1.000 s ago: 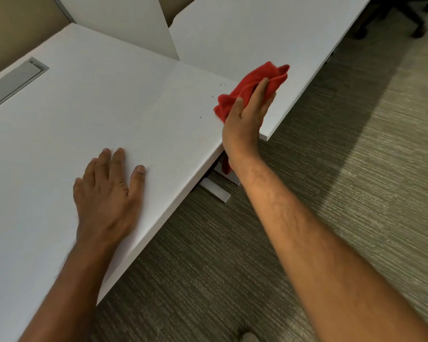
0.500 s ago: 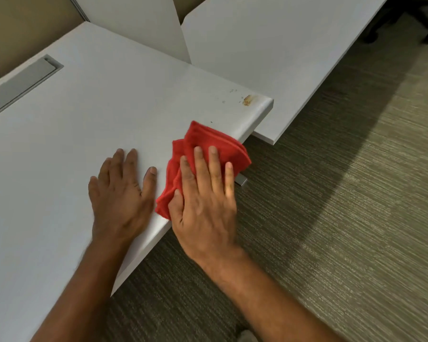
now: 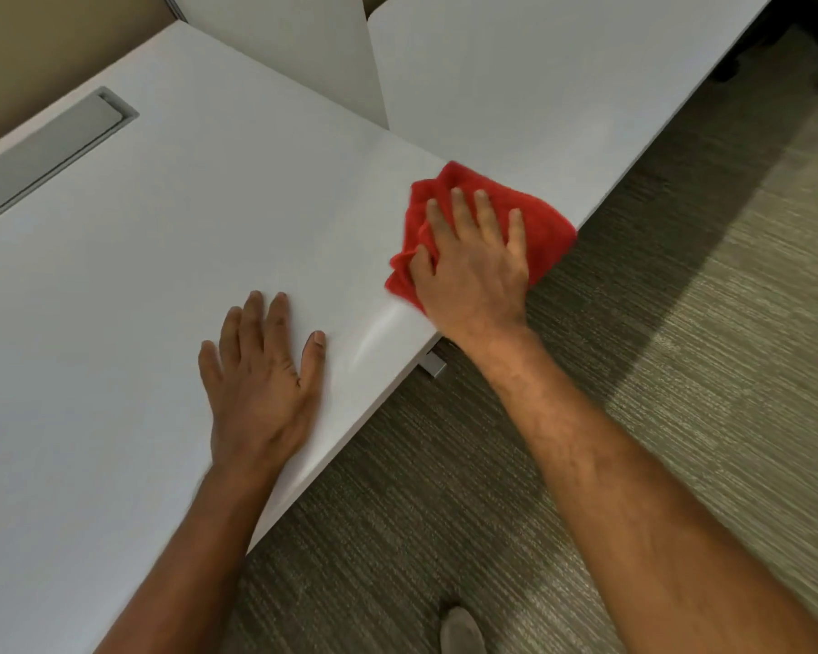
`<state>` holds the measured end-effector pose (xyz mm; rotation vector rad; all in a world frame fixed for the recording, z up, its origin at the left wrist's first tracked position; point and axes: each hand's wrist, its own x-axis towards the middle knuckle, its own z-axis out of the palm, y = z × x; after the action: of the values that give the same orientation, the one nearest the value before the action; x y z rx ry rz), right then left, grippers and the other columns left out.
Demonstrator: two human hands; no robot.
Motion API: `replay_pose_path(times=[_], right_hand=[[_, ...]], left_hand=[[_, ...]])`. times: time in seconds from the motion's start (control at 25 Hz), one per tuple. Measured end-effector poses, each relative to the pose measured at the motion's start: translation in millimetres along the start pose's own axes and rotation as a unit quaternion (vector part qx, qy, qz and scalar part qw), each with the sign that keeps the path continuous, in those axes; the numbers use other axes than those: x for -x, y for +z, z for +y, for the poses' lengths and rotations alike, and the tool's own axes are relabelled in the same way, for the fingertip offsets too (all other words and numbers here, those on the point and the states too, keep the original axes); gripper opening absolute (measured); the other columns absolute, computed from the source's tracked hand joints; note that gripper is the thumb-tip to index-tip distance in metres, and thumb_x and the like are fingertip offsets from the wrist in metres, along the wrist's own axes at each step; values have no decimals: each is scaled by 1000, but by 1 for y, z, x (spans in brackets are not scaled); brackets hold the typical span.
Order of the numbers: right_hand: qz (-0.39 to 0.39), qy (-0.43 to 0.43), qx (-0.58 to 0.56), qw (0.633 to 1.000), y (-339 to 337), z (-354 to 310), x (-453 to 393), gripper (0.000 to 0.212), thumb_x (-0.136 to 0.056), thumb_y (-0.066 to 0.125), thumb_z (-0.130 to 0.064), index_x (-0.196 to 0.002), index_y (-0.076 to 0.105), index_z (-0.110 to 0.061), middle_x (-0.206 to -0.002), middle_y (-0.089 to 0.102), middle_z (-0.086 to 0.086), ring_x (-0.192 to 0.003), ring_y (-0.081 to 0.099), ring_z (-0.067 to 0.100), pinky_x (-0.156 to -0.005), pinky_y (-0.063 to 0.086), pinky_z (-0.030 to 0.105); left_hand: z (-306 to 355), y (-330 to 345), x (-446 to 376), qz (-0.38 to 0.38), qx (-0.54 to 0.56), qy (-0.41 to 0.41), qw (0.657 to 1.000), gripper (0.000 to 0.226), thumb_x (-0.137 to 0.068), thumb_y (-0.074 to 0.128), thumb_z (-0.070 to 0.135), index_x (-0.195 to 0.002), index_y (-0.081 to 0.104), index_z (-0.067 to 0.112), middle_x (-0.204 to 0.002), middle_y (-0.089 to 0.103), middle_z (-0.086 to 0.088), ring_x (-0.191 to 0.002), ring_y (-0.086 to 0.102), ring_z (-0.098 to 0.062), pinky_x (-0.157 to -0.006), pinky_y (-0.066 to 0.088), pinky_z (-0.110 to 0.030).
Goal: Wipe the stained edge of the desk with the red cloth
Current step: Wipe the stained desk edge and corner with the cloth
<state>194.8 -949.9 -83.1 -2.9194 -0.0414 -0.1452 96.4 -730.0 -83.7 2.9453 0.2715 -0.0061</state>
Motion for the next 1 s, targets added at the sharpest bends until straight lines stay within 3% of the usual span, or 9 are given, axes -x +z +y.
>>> replay_pose_path(times=[0.12,0.2,0.36,0.56,0.64,0.76,0.88,1.0], right_hand=[[-7,72,6,997,-3,4,11,64,-108,25,-48,-166,20,-21,-175,16,9,-163,7,31,-130,7,60],[-4,74,13,997,0,-16,38,65,-109,21,-47,-166,18,-16,-175,13,13,-163,5,35,-130,11,60],[-24,-32,-13,999,8,-59,73,66,-108,22,-47,-165,21,-13,-173,19,15,-162,11,35,-129,13,60],[-49,-129,14,990,10,-55,-2,67,-105,21,-53,-164,25,-22,-173,24,6,-162,17,28,-130,10,60],[-60,-104,42,992,9,-38,-28,68,-104,16,-58,-165,21,-29,-175,20,1,-162,13,29,-126,2,68],[-57,2,65,996,5,-4,-45,69,-102,14,-65,-165,15,-38,-176,13,-2,-162,4,41,-118,-6,78],[-40,83,9,996,-2,17,-29,67,-105,20,-62,-166,15,-34,-176,11,5,-162,4,41,-123,7,75],[-32,91,-21,995,-2,3,15,67,-108,20,-54,-167,14,-22,-176,8,12,-162,-1,41,-127,19,66]], left_hand=[[1,0,0,-3,0,-1,1000,69,-103,16,62,-162,11,27,-173,7,-2,-160,2,-23,-128,4,-55],[2,-1,-1,0,0,0,1000,69,-104,17,62,-163,12,27,-173,7,-2,-160,2,-23,-127,5,-56],[3,-2,-1,-1,-3,-2,1000,74,-100,11,65,-163,10,26,-173,7,-3,-160,2,-22,-127,4,-56],[2,0,-2,1,-3,-2,1000,74,-100,10,66,-163,11,27,-173,7,-2,-160,1,-22,-128,4,-56],[1,-1,-1,-2,-2,-2,1000,74,-100,10,66,-163,11,27,-173,6,-2,-160,0,-21,-128,4,-56],[3,-2,-1,-4,1,-2,1000,73,-101,11,65,-163,11,27,-173,6,-1,-160,0,-21,-128,3,-55],[3,-3,0,-6,7,-3,1000,71,-103,14,63,-163,11,27,-173,5,-1,-160,-1,-21,-128,2,-56],[2,-3,0,-7,5,0,1000,71,-102,13,63,-163,10,27,-173,5,-2,-160,-1,-21,-127,2,-56]])
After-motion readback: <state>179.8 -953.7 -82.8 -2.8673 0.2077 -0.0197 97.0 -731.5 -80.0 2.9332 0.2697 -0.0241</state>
